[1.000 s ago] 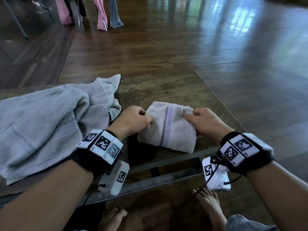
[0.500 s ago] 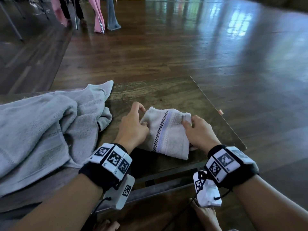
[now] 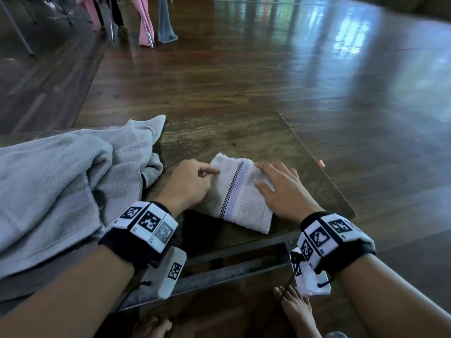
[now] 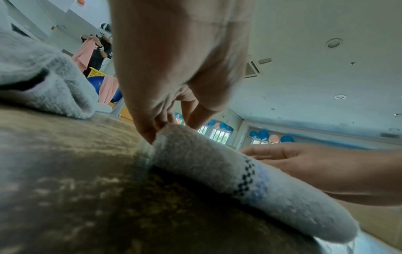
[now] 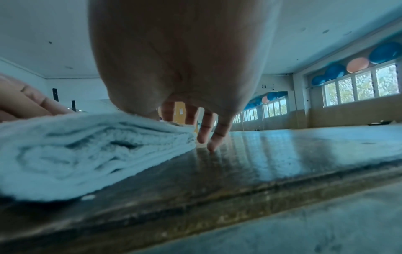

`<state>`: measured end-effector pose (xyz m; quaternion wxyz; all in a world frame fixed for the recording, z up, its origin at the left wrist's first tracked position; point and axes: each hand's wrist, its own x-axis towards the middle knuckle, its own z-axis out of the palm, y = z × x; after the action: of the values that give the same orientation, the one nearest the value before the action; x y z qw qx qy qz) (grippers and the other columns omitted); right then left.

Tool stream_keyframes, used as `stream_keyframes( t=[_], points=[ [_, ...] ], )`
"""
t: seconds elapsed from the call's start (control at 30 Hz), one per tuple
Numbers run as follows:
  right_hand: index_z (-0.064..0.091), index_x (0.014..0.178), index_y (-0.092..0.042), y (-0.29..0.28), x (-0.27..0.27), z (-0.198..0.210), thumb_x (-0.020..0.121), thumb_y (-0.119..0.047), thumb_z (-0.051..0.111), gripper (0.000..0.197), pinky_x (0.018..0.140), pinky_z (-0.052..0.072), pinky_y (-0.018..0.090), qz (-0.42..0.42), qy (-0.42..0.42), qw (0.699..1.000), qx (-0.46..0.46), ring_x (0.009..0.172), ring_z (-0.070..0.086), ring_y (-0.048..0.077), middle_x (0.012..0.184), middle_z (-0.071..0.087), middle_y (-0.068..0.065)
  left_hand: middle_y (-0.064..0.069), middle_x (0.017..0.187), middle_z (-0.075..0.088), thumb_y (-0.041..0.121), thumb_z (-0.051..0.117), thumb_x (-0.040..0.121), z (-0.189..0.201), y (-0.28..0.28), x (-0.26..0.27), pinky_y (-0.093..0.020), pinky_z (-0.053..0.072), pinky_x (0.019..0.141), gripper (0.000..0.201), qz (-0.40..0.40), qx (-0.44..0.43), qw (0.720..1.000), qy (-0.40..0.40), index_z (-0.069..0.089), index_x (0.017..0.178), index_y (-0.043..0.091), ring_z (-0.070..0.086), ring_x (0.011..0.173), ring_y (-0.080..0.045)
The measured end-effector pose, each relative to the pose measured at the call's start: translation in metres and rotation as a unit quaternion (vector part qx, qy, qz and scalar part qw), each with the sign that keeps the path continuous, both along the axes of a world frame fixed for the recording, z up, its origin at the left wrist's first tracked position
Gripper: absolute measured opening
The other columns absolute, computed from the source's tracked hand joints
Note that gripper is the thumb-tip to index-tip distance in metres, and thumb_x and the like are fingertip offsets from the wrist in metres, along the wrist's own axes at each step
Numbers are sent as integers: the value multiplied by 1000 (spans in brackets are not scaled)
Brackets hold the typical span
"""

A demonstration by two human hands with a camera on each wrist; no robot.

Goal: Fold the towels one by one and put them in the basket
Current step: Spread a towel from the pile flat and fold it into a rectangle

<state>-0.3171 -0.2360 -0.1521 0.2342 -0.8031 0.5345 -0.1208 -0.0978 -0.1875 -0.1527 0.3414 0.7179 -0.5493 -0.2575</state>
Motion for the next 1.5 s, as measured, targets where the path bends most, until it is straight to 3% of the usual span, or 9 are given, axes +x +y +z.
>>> stream_keyframes(
  t=[0.17,0.27,0.43,0.53,0.63,0.93,1.13,1.37,1.5],
  points=[
    [39,146,-32,0,3,3,102,-47,45,47,97,47,44,-17,46,999,-13,137,29,17,142,40,-9,6,127,47,8,49,95,2,3,-4,-2,30,84,45,-14,0,999,-50,56,138,19,50,110,-8],
    [49,130,-30,2,6,8,98,-54,44,40,84,44,40,-31,85,996,-11,125,45,20,133,51,-5,3,144,32,24,52,94,5,7,-9,-38,25,112,51,-20,-8,982,-186,46,144,30,32,133,-20],
    [50,94,-29,7,8,14,92,-59,48,31,75,46,39,-29,108,993,47,88,58,20,104,59,-1,6,122,38,56,47,90,10,13,-23,-39,17,100,43,-100,-20,957,-272,53,132,44,31,121,-17],
    [59,87,-22,10,5,17,91,-52,57,31,82,57,44,-20,48,995,87,79,65,21,90,68,0,5,149,39,59,34,95,6,13,-30,-47,3,115,57,-170,46,931,-319,39,147,37,26,142,-18],
    [67,75,-17,14,-1,19,92,-46,58,34,81,60,44,-38,6,994,104,71,68,19,78,73,2,6,166,5,61,24,97,1,15,-33,-52,-15,118,67,-210,89,918,-325,11,156,33,-4,152,-17],
    [62,109,-32,21,-7,24,94,-33,54,17,92,53,45,-10,-4,999,52,101,60,17,103,65,-4,3,164,-18,92,26,70,-10,27,-47,-52,-13,120,111,-265,107,887,-362,-14,154,33,-21,149,-15],
    [58,115,-31,21,-4,25,93,-31,49,24,91,54,46,-31,-9,999,28,98,63,20,110,65,0,-1,165,-9,72,19,91,-5,26,-45,-47,-12,121,74,-277,96,907,-302,2,155,40,-14,151,-17],
    [60,118,-21,15,-1,24,92,-13,51,29,94,54,41,-20,-48,998,46,104,64,16,105,71,-6,-6,162,25,47,26,101,9,26,-45,-38,5,123,59,-273,39,953,-129,34,152,19,13,151,-19],
    [59,119,-18,13,-3,24,91,-9,51,30,95,54,41,-27,-56,996,61,102,65,17,103,71,-3,-6,166,4,56,30,98,4,36,-48,-37,-1,124,71,-311,83,928,-188,16,157,19,-4,152,-15]
  ],
)
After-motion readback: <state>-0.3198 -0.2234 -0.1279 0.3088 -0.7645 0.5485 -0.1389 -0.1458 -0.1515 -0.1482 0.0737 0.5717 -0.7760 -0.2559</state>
